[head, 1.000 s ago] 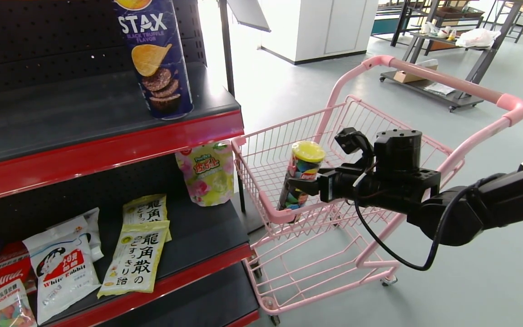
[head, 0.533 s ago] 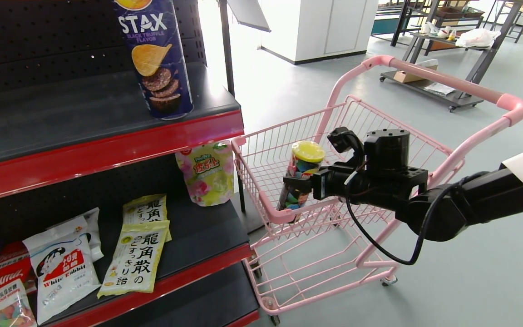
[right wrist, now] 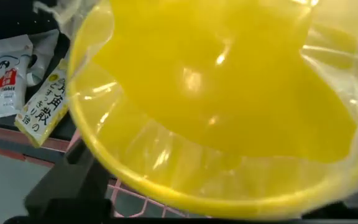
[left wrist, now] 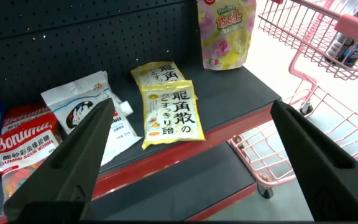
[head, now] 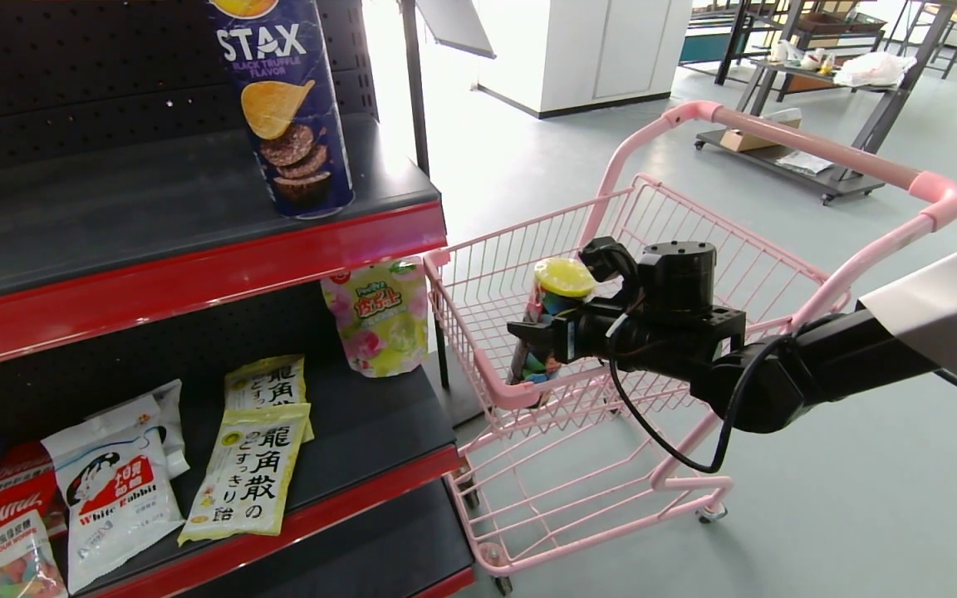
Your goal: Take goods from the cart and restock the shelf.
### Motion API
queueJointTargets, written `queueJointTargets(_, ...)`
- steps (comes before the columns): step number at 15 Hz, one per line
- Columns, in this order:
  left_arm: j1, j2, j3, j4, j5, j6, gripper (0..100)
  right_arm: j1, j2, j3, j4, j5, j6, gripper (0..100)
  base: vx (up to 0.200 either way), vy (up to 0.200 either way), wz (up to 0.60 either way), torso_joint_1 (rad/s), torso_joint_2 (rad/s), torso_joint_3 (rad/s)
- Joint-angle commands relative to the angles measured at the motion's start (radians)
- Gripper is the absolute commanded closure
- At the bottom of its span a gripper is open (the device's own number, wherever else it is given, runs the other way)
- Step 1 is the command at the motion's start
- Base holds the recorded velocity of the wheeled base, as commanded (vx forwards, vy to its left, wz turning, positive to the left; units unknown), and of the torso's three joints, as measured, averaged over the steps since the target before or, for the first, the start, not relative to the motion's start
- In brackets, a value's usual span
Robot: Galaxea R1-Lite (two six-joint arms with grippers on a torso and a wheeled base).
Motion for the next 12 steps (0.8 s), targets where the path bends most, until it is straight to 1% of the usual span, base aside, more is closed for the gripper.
queueJointTargets(1, 0.0, 0.001, 0.0, 0.0, 0.0, 0.0, 0, 0.001, 0.023, -0.011, -0.007, -0.001, 0.001, 100, 0.0, 0.0, 0.0, 0.0, 0.0, 0.0)
queueJointTargets(7, 0.0, 0.001, 0.0, 0.0, 0.0, 0.0, 0, 0.001, 0.036, -0.035, -0.01, -0.004, 0.0, 100, 0.0, 0.0, 0.0, 0.0, 0.0, 0.0)
queueJointTargets(12, 0.0, 0.001, 0.0, 0.0, 0.0, 0.0, 0, -0.007, -0.099, -0.034, 0.0, -0.009, -0.014, 100, 0.0, 0.0, 0.0, 0.0, 0.0, 0.0)
